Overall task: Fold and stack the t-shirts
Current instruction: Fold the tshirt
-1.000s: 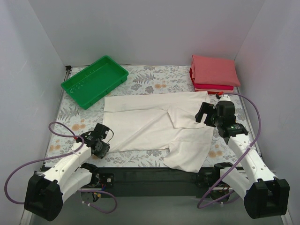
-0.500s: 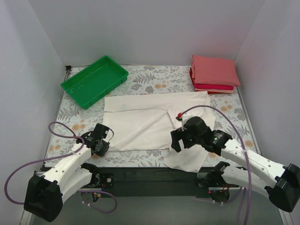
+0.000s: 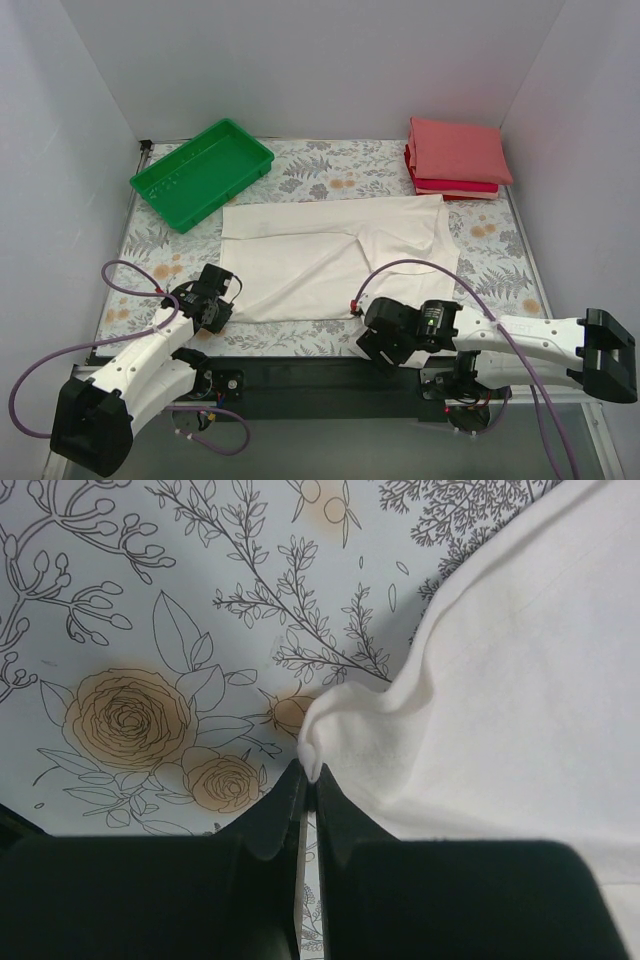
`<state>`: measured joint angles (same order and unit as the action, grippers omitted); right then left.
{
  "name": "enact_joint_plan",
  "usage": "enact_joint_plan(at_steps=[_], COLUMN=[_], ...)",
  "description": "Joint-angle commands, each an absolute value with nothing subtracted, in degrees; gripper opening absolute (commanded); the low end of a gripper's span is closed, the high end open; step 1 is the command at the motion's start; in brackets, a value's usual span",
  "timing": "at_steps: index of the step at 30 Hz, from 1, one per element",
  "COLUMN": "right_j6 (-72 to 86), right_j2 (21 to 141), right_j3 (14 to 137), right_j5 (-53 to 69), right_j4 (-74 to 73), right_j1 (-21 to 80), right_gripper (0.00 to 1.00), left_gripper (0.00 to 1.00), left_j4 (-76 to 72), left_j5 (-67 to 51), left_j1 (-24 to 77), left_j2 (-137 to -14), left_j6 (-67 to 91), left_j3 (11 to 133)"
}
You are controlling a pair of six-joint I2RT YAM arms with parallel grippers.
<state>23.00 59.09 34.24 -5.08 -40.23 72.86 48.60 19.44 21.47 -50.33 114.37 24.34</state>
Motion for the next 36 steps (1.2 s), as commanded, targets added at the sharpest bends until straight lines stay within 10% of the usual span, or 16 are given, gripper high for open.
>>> enact_joint_plan(at_steps=[1,16,20,30,36], right_j6=[25.9,31.9,35.1,37.2,34.2], right_j2=[60.3,67.3,67.9,63.5,59.3], right_j3=[33.0,31.8,31.4,34.1,37.2], right_j5=[-8.1,-14.9,-16.8,-20.2,-22.6], right_j4=[-43.5,-41.5,-41.5,-45.9,-48.1], right_j1=[73.2,73.2,73.2,73.0,67.7], right_gripper=[0.76,0.52,0.26,0.02,0.01], left_gripper=[0.0,0.0,0.0,0.0,0.0], left_j4=[47.8,47.0,47.4,47.7,46.1], left_j5=[20.9,20.7,20.8,20.5,19.7], left_j1=[21.4,21.4,21.4,21.4,21.4], left_j2=[-49.5,-50.4,-50.4,-49.7,-49.9], left_j6=[120.2,119.6,119.4,118.7,117.4], left_j3=[24.2,24.1,24.6,25.8,27.6])
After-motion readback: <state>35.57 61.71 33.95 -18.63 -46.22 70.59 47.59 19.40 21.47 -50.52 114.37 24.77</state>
